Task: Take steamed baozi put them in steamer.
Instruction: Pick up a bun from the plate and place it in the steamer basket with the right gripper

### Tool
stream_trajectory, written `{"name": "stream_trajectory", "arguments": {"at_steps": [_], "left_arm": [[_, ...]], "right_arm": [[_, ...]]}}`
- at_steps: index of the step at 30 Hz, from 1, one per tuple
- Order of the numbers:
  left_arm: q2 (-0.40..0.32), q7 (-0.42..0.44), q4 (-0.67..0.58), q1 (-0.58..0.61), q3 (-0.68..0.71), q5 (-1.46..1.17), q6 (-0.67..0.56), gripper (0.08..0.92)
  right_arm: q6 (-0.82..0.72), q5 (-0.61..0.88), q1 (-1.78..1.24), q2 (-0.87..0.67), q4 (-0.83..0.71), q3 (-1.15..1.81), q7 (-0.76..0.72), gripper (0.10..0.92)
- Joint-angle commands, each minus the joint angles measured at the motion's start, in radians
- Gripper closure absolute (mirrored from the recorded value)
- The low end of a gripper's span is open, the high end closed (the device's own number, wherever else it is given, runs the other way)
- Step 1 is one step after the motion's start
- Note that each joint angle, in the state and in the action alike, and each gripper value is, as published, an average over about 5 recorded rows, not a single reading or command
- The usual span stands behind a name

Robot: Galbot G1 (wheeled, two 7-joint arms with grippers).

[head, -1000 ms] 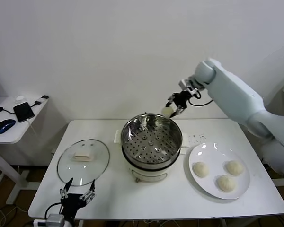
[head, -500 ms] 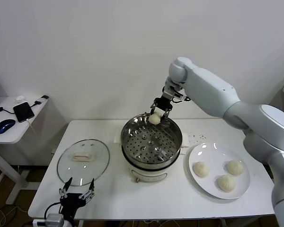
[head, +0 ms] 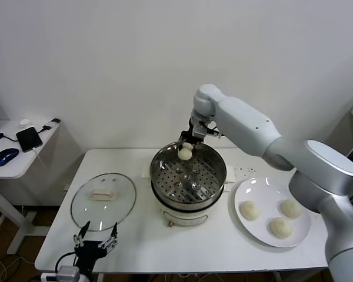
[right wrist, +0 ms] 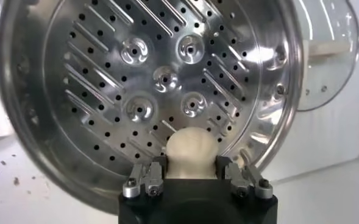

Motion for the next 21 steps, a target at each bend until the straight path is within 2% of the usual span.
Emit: {"name": "stream_trajectory", "arguments": {"at_steps": [1, 7, 14, 17, 21], "left_arm": [[-0.007, 0.000, 0.000, 0.000, 0.002, 0.000, 0.000, 0.177], [-0.009, 0.001, 0.006, -0.004, 0.003, 0.000, 0.001, 0.177], [-0.011, 0.002, 0.009, -0.007, 0.003, 0.000, 0.002, 0.177], [-0.013, 0.002, 0.010, -0.007, 0.006, 0.003, 0.002, 0.177], [-0.015, 0.002, 0.011, -0.004, 0.007, 0.006, 0.001, 0.177]], "right_arm": [[0.049, -0.082, -0.026, 0.016, -0.036, 0.014, 0.056, 0.493], [0.049, -0.085, -0.034, 0.023, -0.051, 0.013, 0.063, 0.479], [0.049, -0.070, -0.036, 0.025, -0.057, -0.012, 0.087, 0.296], [0.049, 0.000, -0.026, 0.021, -0.060, -0.038, 0.060, 0.230], [0.030, 0.168, 0.012, -0.014, -0.008, -0.099, -0.024, 0.205]]}}
